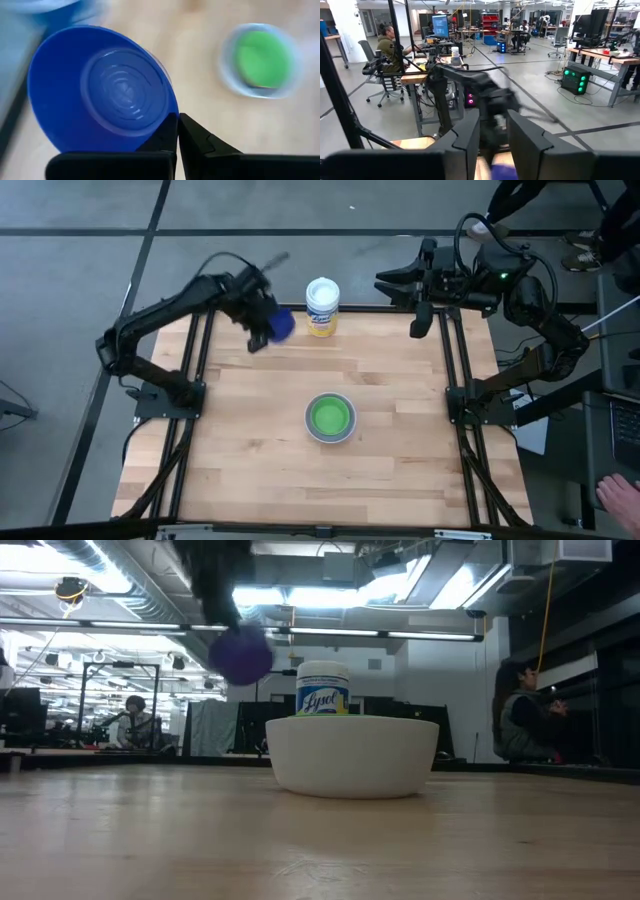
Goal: Nest bowls inside each other
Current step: Stack the dark blue bowl on top of the green bowl
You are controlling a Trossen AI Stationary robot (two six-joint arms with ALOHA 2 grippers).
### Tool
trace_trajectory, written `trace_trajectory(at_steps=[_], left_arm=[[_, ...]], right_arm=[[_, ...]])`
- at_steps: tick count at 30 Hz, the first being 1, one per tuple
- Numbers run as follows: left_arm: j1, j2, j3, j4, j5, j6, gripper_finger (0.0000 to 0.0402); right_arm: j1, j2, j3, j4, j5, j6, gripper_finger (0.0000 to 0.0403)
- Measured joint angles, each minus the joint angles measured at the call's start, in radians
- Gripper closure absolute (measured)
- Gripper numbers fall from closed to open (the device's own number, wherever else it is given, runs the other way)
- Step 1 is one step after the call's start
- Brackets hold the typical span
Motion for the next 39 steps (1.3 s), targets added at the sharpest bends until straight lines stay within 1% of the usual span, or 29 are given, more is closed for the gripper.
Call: trace_trajectory(at_steps=[4, 8, 10, 13, 15, 18, 26, 29, 31, 36, 39], left_arm=[[-0.208, -0.002, 0.027, -0.001, 0.061, -0.038, 0.0399], [-0.402, 0.017, 0.029, 0.070, 0.066, -0.088, 0.0399], [-0.473, 0.031, 0.029, 0.125, 0.064, -0.125, 0.0399], [-0.542, 0.070, 0.031, 0.213, 0.065, -0.171, 0.0399], [-0.570, 0.106, 0.030, 0.240, 0.074, -0.182, 0.0399], [-0.597, 0.167, 0.030, 0.287, 0.120, -0.174, 0.0400], [-0.643, 0.331, 0.030, 0.384, 0.134, -0.146, 0.0400], [-0.646, 0.361, 0.032, 0.434, 0.162, -0.146, 0.0400], [-0.645, 0.371, 0.032, 0.431, 0.173, -0.146, 0.0400], [-0.624, 0.385, 0.033, 0.420, 0.125, -0.128, 0.0400], [-0.606, 0.398, 0.033, 0.413, 0.121, -0.116, 0.0400]], right_arm=[[-0.010, 0.000, 0.000, 0.000, 0.002, -0.007, 0.0307], [-0.015, 0.000, 0.000, 0.000, 0.001, -0.011, 0.0300], [-0.015, 0.000, 0.000, 0.000, 0.000, -0.018, 0.0295], [-0.015, 0.000, 0.000, 0.000, -0.016, -0.025, 0.0288], [-0.015, 0.000, 0.000, 0.002, -0.025, -0.025, 0.0285], [-0.015, 0.000, 0.000, 0.003, -0.029, -0.012, 0.0285], [-0.016, 0.000, 0.000, 0.003, -0.052, 0.010, 0.0304], [-0.016, 0.000, 0.000, 0.003, -0.051, 0.013, 0.0308], [-0.016, 0.000, 0.000, 0.003, -0.052, 0.013, 0.0309], [-0.015, 0.000, 0.000, 0.003, -0.051, 0.018, 0.0302], [-0.015, 0.000, 0.000, 0.003, -0.051, 0.018, 0.0296]])
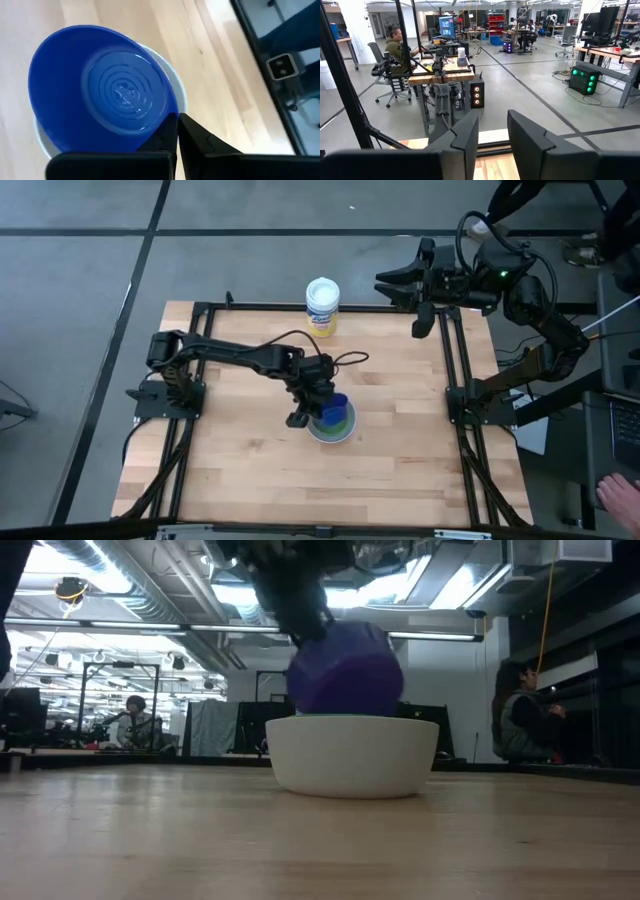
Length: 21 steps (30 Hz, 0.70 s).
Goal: Nest bowls inside each other
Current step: Stack the dark blue bowl on top of the green bowl
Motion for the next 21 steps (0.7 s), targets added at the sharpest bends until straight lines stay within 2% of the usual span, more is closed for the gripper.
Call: trace_trajectory(at_steps=[6, 15, 21], left_arm=[[0.025, 0.029, -0.001, -0.024, 0.000, 0.019, 0.0400], [0.018, 0.095, 0.001, -0.060, 0.002, 0.047, 0.0400], [0.022, 0.099, 0.001, -0.077, -0.101, 0.041, 0.0387]], right_arm=[[0.000, 0.000, 0.000, 0.000, 0.000, -0.001, 0.0292], [0.000, 0.000, 0.000, 0.000, -0.003, -0.002, 0.0309], [0.000, 0.000, 0.000, -0.001, -0.009, -0.002, 0.0302]])
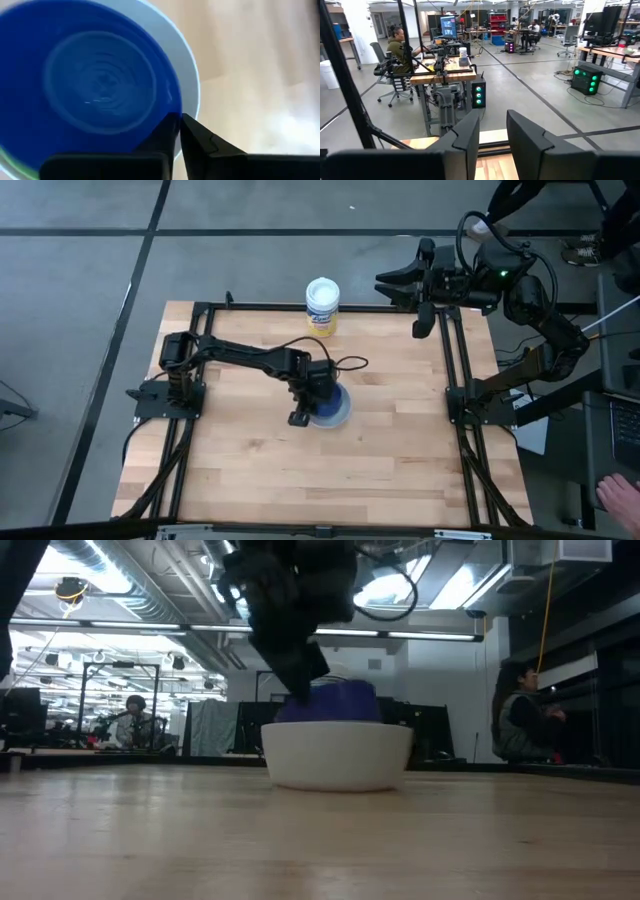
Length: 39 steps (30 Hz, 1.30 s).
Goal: Nest bowls inside each other
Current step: Stack the dark blue bowl on top of the green bowl, then return to Home Position
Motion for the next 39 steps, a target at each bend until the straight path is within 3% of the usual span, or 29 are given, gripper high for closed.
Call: trace_trajectory(at_steps=[12, 23, 28, 33, 39], left_arm=[[0.049, -0.003, 0.012, -0.125, -0.073, 0.021, 0.0286], [0.077, -0.009, 0.322, -0.201, -0.165, 0.036, 0.0261], [0.115, -0.009, 0.419, -0.218, -0.162, -0.040, 0.0260], [0.150, -0.086, 0.525, -0.051, -0.133, -0.193, 0.0263], [0.234, -0.346, 0.585, 0.165, -0.135, -0.265, 0.0281]], right_arm=[[0.000, 0.000, 0.000, 0.000, -0.020, 0.000, 0.0281], [0.000, 0.000, 0.000, -0.051, 0.000, 0.000, 0.0291], [0.000, 0.000, 0.000, -0.059, 0.001, 0.003, 0.0283], [0.011, 0.001, 0.000, -0.079, 0.039, -0.016, 0.0276], [0.017, -0.101, 0.023, -0.096, 0.100, 0.010, 0.0280]])
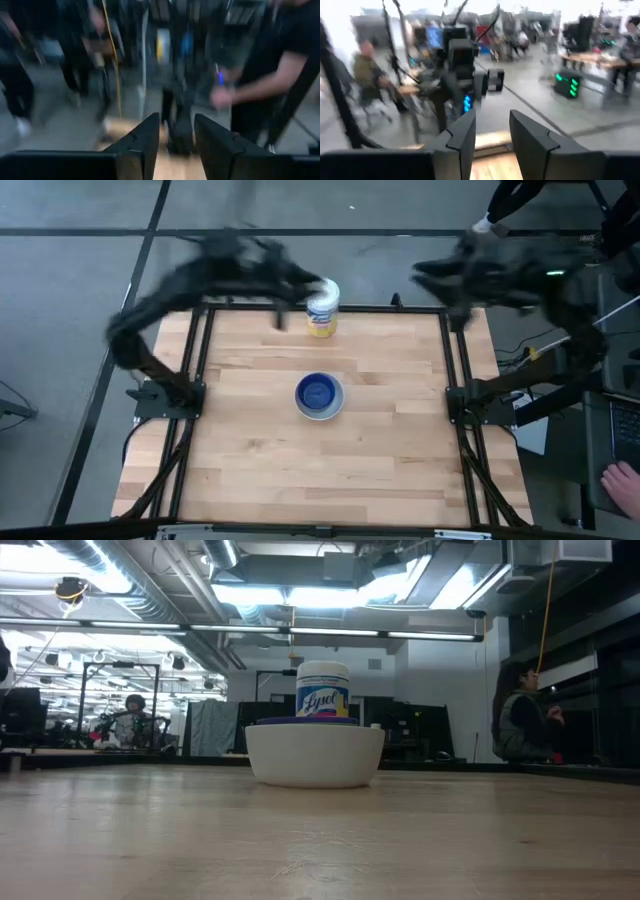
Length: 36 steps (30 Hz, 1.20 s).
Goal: Nest bowls inside each other
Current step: Return to Home Position
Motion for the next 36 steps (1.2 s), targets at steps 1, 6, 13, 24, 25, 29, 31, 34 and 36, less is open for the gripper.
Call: trace_trajectory(at_steps=[1, 6, 13, 24, 25, 29, 31, 34, 36], left_arm=[[0.010, -0.049, 0.000, 0.019, -0.003, 0.006, 0.0285], [0.041, -0.258, 0.000, 0.079, -0.050, -0.103, 0.0293], [0.008, -0.459, 0.001, -0.096, -0.049, 0.052, 0.0289], [0.003, -0.690, -0.036, -0.539, -0.061, -0.012, 0.0288], [0.003, -0.716, -0.047, -0.535, -0.078, -0.002, 0.0288], [0.003, -0.842, -0.088, -0.536, -0.160, -0.018, 0.0288], [0.010, -0.919, -0.116, -0.534, -0.156, -0.039, 0.0288], [0.044, -1.020, -0.181, -0.545, -0.161, -0.063, 0.0287], [0.072, -1.091, -0.242, -0.557, -0.163, -0.078, 0.0289]], right_arm=[[0.000, -0.028, 0.002, -0.003, -0.019, 0.011, 0.0283], [0.013, -0.101, 0.001, -0.122, -0.111, 0.101, 0.0297], [0.046, -0.107, -0.001, -0.370, -0.189, 0.128, 0.0310], [0.084, -0.298, -0.045, -0.546, 0.189, 0.165, 0.0294], [0.084, -0.329, -0.063, -0.522, 0.180, 0.155, 0.0291], [0.084, -0.459, -0.154, -0.411, 0.119, 0.095, 0.0280], [0.083, -0.516, -0.205, -0.375, 0.106, 0.068, 0.0275], [0.084, -0.593, -0.295, -0.370, 0.113, 0.057, 0.0268], [0.083, -0.643, -0.363, -0.365, 0.129, 0.054, 0.0264]])
